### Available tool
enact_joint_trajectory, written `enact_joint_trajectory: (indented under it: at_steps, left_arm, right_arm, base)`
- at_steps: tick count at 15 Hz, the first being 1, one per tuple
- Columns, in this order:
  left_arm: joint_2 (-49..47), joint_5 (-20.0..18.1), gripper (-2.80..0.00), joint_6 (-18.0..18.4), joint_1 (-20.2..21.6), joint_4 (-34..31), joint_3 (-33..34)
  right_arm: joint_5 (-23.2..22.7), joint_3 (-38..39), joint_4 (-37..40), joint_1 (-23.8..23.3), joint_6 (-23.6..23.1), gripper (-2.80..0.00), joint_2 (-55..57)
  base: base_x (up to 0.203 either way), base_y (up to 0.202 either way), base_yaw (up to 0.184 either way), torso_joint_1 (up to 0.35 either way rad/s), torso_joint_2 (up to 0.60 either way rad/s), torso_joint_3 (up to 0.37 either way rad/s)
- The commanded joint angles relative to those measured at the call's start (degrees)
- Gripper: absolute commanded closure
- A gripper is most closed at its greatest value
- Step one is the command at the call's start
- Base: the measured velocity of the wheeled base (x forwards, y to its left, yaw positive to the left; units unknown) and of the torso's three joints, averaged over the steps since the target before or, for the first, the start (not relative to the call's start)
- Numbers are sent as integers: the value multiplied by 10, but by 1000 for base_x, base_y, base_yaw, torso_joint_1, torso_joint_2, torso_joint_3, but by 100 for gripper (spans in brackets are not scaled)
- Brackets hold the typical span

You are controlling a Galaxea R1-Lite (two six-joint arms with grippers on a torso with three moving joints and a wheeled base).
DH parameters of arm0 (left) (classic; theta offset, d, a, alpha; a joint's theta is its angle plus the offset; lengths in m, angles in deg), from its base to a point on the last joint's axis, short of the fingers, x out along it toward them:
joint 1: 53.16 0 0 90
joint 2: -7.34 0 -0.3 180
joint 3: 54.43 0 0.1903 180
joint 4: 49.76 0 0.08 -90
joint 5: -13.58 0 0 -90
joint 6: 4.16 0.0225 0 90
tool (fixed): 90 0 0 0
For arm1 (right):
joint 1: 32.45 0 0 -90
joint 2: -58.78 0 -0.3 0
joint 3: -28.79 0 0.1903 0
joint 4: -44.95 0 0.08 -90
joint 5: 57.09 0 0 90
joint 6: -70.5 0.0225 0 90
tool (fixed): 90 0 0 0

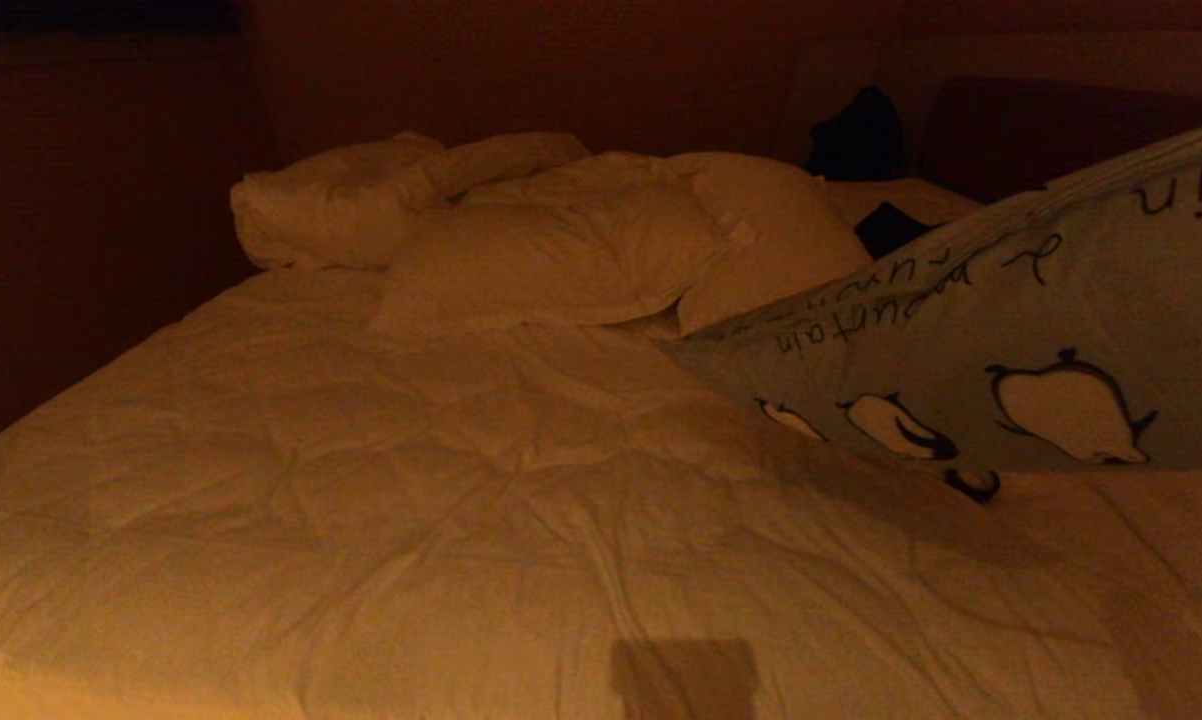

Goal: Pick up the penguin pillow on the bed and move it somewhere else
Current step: Move to the foot of the bed

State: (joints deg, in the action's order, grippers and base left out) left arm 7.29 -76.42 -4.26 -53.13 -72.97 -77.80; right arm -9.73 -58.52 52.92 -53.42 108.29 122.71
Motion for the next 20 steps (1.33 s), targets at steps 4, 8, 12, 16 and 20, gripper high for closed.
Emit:
enact_joint_trajectory:
  at_steps: [4,8,12,16,20]
  left_arm:
    - [0,0,0,3,0,0,2]
    - [0,0,0,1,0,0,2]
    - [0,0,0,3,0,0,2]
    - [0,0,0,2,0,0,2]
    - [0,0,0,1,0,0,2]
  right_arm:
    - [-2,3,-22,0,3,0,-21]
    - [0,3,-25,0,2,0,-16]
    - [-1,7,-27,0,-1,0,-15]
    - [-1,12,-27,0,-3,0,-18]
    - [-1,14,-28,0,-3,0,-19]
  base:
    - [0,0,0,0,0,0]
    - [0,0,0,0,0,0]
    - [0,0,0,0,0,0]
    - [0,0,0,0,0,0]
    - [0,0,0,0,0,0]
